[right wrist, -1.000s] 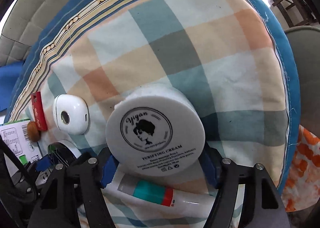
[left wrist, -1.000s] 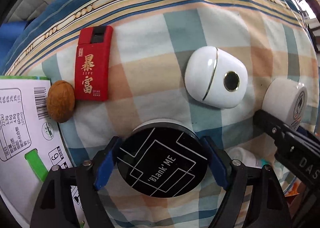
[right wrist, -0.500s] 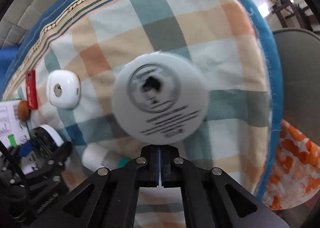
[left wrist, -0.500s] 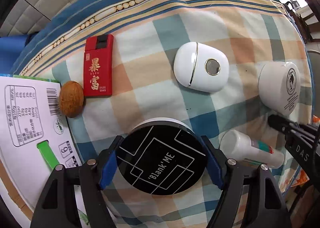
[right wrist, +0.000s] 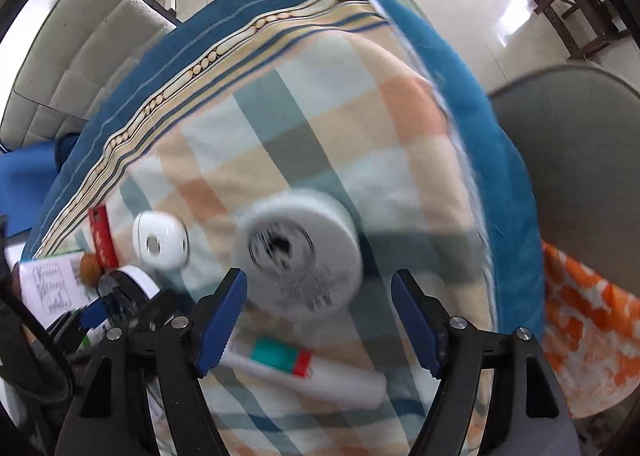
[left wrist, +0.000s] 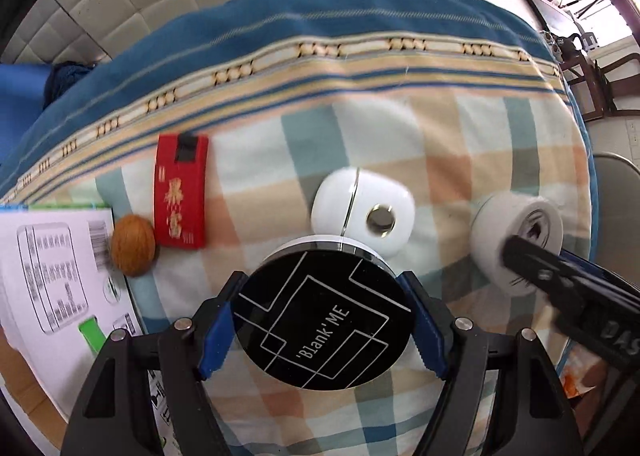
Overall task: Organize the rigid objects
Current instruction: 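Grasp the white cream jar with the right tool while the left tool grasps the black tin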
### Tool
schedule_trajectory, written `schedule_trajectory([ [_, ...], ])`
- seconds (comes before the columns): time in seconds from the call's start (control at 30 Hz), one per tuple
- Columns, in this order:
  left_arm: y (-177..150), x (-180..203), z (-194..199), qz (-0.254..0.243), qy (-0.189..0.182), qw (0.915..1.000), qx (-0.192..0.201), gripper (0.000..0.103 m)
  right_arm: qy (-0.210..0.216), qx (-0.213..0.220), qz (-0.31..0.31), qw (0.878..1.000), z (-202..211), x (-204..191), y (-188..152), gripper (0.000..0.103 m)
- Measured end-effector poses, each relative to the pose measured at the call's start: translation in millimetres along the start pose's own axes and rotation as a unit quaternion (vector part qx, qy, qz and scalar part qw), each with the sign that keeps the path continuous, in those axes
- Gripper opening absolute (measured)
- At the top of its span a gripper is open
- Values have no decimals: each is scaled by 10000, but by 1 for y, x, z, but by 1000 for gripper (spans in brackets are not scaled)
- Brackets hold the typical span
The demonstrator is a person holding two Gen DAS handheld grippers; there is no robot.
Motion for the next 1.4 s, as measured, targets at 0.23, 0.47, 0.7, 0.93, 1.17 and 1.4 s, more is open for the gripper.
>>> schedule_trajectory([
  [0.23, 24, 8, 4, -9, 36, 10000, -45, 74, 157, -301, -27, 9994, -28, -15, 30, 79],
  [0.47, 7, -17, -5, -78, -2, 9999, -125, 74, 199, -461, 10, 9987, -47, -25, 21, 79],
  [0.7, -11, -34, -11, -121, -13, 9998, -150, 74, 550, -518, -99, 9971, -34, -7, -10, 79],
  [0.93, -19, -34, -4, -115, -60, 9999, -69, 74, 136, -131, -51, 9998, -8, 9, -25, 77],
  [1.17, -23, -41, -4, -118, 59, 9999, -94, 74, -34, -356, -47, 9993, -32, 9, -23, 78],
  [1.4, -35, -47, -10, -37, 11, 9999, -117, 74, -213, -396, -285, 9986, -57, 4, -28, 73],
])
Point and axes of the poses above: each gripper's, at about its wrist camera, not at the fingertips, and z roughly against the way its jaws point, x to its right, y to its top, the point moved 4 cm from there along -z, roughly the way its jaws point, and after that the axes turned 1 degree about z, right-handed, at the moved point
